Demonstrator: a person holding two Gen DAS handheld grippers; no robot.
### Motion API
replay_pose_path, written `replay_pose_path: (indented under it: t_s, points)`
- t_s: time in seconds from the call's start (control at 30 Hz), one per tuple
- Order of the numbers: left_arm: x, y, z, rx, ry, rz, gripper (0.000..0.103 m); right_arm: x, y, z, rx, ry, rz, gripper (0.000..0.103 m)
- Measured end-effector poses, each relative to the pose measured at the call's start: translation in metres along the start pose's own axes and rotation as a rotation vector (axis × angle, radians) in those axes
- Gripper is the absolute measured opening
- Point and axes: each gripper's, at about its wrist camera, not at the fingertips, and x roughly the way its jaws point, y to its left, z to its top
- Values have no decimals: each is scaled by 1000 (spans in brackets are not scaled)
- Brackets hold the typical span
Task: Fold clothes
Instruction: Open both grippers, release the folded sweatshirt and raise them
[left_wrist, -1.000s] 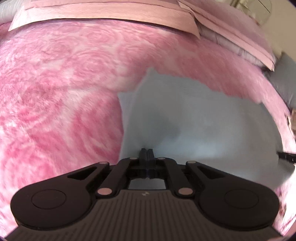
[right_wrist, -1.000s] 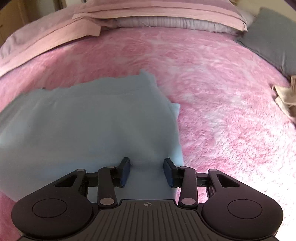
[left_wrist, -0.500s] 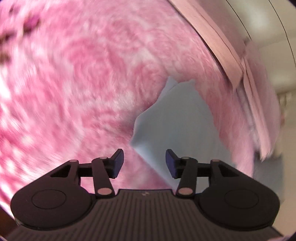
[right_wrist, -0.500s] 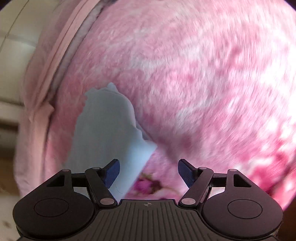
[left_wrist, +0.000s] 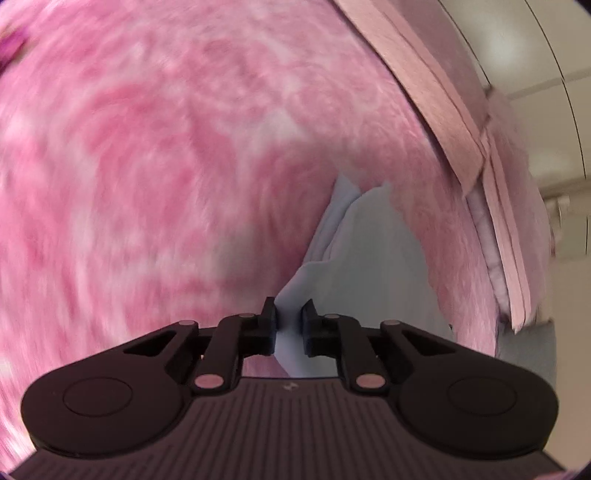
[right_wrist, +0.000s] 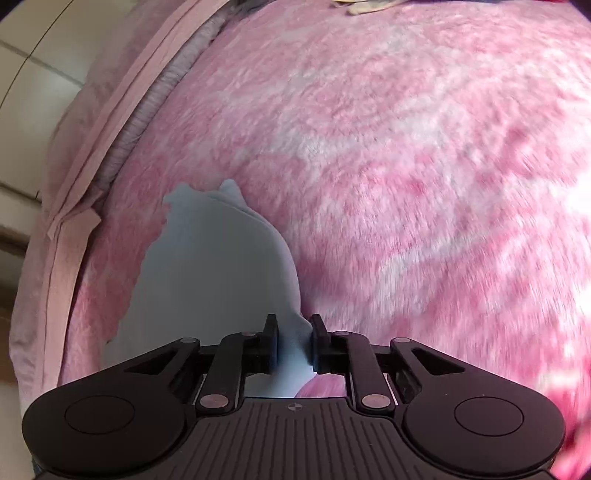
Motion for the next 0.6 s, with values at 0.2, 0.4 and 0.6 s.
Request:
replay_pose_path:
  t_s: [0.2, 0.4, 0.6]
  points:
    - [24, -28, 82, 279, 17, 30, 10, -27, 11, -86, 194, 89, -68, 14]
    - [49, -56, 107, 531, 90, 114, 21, -34, 16, -138, 286, 162, -88, 36]
    - [-13, -30, 69, 431, 3, 254, 25, -68, 10, -105, 82, 233, -175, 45]
